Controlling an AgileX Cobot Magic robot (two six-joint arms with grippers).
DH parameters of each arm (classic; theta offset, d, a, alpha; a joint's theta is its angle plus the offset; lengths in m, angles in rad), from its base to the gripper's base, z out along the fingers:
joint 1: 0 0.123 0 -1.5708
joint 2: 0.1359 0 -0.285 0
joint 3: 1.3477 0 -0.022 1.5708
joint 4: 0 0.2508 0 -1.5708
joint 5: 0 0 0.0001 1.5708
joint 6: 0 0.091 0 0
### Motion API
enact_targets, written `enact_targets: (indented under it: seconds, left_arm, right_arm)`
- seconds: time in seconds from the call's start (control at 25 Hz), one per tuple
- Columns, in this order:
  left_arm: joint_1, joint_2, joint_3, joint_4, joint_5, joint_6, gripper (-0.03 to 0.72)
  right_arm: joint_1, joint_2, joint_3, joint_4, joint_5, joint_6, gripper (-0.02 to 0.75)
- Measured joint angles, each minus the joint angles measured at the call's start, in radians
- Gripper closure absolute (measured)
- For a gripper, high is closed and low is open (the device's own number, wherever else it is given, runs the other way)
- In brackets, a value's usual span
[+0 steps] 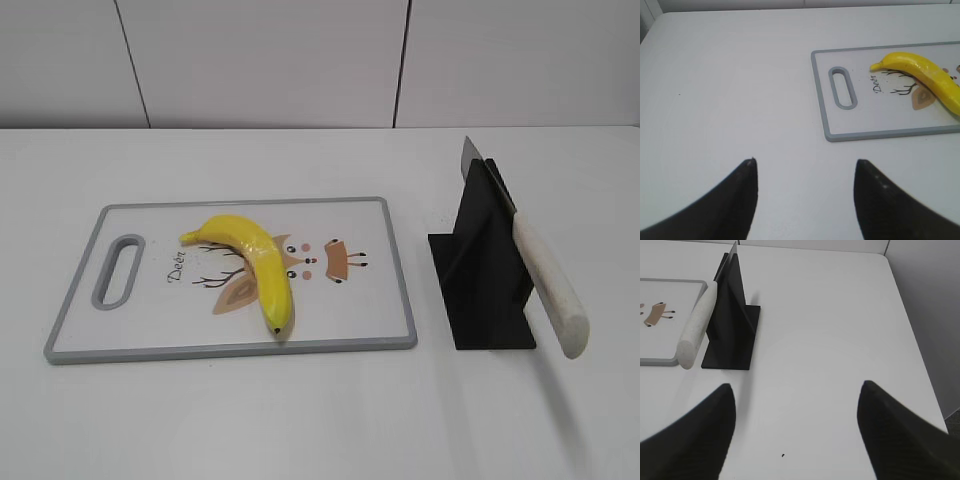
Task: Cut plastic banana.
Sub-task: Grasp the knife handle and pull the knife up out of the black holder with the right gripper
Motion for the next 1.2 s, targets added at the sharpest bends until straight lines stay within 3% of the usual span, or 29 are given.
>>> enact_targets:
  seconds: [1.2]
  left_arm:
    - [0.0, 0.0, 0.0, 0.0, 0.0, 0.0, 0.125]
  right_arm:
    - [0.0, 0.0, 0.0, 0.001, 0.001, 0.0, 0.156]
